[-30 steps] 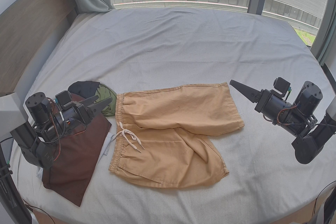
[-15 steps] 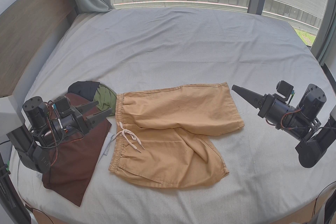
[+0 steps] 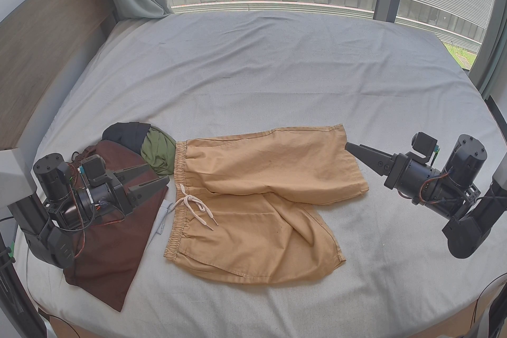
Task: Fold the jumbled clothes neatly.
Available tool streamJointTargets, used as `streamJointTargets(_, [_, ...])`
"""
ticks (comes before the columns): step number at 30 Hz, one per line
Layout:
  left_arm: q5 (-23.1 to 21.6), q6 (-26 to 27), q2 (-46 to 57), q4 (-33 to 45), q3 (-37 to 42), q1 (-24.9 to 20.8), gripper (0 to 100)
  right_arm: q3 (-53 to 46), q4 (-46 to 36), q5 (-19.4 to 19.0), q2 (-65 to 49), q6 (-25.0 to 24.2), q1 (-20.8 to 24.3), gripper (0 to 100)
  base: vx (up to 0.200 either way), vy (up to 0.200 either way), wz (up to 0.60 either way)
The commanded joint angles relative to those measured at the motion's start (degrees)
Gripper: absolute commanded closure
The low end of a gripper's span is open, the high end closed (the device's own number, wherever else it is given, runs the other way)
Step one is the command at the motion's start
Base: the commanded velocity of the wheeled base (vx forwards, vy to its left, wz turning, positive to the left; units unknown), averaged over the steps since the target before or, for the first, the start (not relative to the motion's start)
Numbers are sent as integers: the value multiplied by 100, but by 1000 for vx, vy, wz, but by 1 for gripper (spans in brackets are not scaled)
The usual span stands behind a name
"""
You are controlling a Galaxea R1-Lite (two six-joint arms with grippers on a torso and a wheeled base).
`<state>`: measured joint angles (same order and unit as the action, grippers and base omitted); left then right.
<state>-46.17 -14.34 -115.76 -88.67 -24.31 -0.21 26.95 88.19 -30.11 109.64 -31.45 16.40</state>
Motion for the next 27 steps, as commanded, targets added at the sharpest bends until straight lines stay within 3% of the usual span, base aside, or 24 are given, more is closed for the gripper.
streamJointTargets(1, [2, -25, -34, -1, 137, 21, 0, -67, 6, -4, 215, 69, 13, 0, 0, 0, 0])
streamJointTargets(13, [-24, -8, -245, -1, 304, 82, 0, -155, 6, 32, 646, 429, -5, 0, 0, 0, 0])
streamJointTargets(27, [-24, 89, -570, -1, 401, 65, 0, -410, 6, 14, 919, 438, -31, 0, 0, 0, 0])
